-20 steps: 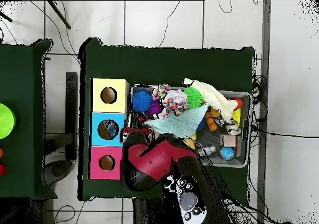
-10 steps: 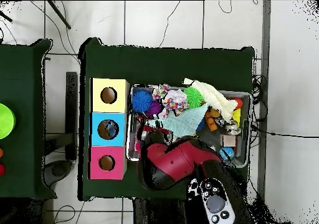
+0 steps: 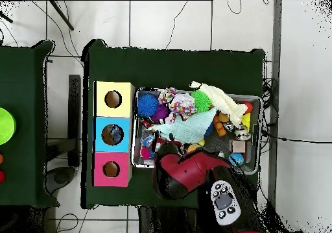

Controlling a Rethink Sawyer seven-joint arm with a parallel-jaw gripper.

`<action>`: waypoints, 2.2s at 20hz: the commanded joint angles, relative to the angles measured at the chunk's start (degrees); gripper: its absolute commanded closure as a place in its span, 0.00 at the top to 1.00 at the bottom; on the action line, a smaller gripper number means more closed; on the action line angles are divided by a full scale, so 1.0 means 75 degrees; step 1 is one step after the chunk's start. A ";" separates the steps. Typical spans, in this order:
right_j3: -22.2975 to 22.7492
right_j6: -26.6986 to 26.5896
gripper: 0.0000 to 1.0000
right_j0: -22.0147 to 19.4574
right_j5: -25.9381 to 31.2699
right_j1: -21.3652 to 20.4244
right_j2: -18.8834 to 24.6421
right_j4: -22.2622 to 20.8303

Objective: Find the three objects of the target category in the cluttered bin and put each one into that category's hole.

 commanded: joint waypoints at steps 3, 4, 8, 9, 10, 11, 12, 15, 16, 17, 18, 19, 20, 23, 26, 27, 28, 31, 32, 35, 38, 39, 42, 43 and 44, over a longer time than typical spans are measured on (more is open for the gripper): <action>-0.0903 -0.0024 1.00 0.0355 -0.0802 0.0991 -0.0750 -0.0099; -0.0900 -0.0022 1.00 0.0381 -0.0849 0.1008 -0.0795 -0.0073; -0.0971 -0.0022 1.00 0.0629 -0.1237 0.1264 -0.1178 0.0116; -0.1040 -0.0036 1.00 0.0701 -0.1359 0.1378 -0.1288 0.0187; -0.1107 -0.0035 1.00 0.0707 -0.1365 0.1444 -0.1294 0.0203; -0.1144 -0.0041 1.00 0.0753 -0.1450 0.1523 -0.1354 0.0241; -0.1182 -0.0048 1.00 0.0800 -0.1535 0.1601 -0.1413 0.0280; -0.1317 -0.0042 1.00 0.0870 -0.1637 0.1783 -0.1483 0.0356; -0.1350 -0.0037 1.00 0.0883 -0.1654 0.1820 -0.1492 0.0373; -0.1371 -0.0033 1.00 0.0912 -0.1686 0.1854 -0.1525 0.0409; -0.1365 -0.0017 1.00 0.0937 -0.1704 0.1867 -0.1546 0.0438; -0.1348 -0.0004 1.00 0.0968 -0.1726 0.1870 -0.1576 0.0468; -0.1301 0.0017 1.00 0.1026 -0.1766 0.1867 -0.1632 0.0521; -0.1135 0.0075 1.00 0.1166 -0.1859 0.1800 -0.1767 0.0651; -0.1057 0.0123 1.00 0.1336 -0.1919 0.1801 -0.1910 0.0828; -0.1091 0.0127 1.00 0.1404 -0.1954 0.1852 -0.1979 0.0915; -0.1136 0.0118 1.00 0.1477 -0.2041 0.1958 -0.2052 0.1013; -0.1276 0.0126 1.00 0.1650 -0.2174 0.2161 -0.2199 0.1305; -0.1289 0.0138 1.00 0.1765 -0.2230 0.2210 -0.2291 0.1453; -0.1287 0.0172 1.00 0.2011 -0.2330 0.2314 -0.2464 0.1783; -0.1298 0.0181 1.00 0.2180 -0.2390 0.2398 -0.2572 0.2010; -0.1318 0.0170 1.00 0.2205 -0.2412 0.2426 -0.2591 0.2047; -0.1437 0.0152 1.00 0.2337 -0.2501 0.2610 -0.2732 0.2282; -0.1513 0.0135 1.00 0.2393 -0.2574 0.2721 -0.2796 0.2404; -0.1586 0.0123 1.00 0.2420 -0.2619 0.2816 -0.2812 0.2487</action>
